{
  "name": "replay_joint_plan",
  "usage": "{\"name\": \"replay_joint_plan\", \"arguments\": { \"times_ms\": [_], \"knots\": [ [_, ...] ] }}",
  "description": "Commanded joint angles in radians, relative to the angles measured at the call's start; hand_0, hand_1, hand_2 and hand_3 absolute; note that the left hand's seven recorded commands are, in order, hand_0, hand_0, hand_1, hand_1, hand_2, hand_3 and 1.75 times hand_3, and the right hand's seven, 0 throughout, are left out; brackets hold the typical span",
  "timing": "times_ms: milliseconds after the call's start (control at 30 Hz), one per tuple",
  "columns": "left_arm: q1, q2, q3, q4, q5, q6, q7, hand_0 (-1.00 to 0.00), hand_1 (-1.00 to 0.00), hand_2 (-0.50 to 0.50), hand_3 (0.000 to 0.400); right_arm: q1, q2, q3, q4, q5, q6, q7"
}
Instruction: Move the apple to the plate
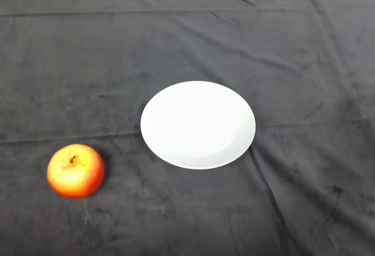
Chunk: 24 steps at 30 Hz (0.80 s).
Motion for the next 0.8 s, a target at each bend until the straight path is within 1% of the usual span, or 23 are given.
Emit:
{"name": "replay_joint_plan", "arguments": {
  "times_ms": [33, 267, 533, 800],
  "knots": [
    [0.009, 0.007, -0.033, -0.047, 0.025, -0.036, -0.03, 0.0, 0.0, 0.0, 0.0, 0.0, -0.028, 0.01, -0.001, -0.0029, -0.003, -0.0076],
    [0.027, -0.003, -0.071, -0.05, 0.035, -0.106, -0.148, 0.0, 0.0, 0.0, 0.0, 0.0, -0.028, 0.0099, -0.002, -0.0028, -0.003, -0.0075],
    [0.024, -0.029, -0.128, -0.066, 0.055, -0.149, -0.275, 0.0, 0.0, 0.0, 0.0, 0.0, -0.028, 0.0098, -0.002, -0.0027, -0.002, -0.0074],
    [0.023, -0.055, -0.18, -0.086, 0.065, -0.176, -0.404, 0.0, 0.0, 0.0, 0.0, 0.001, -0.028, 0.0097, -0.003, -0.0027, -0.002, -0.0073]
  ]
}}
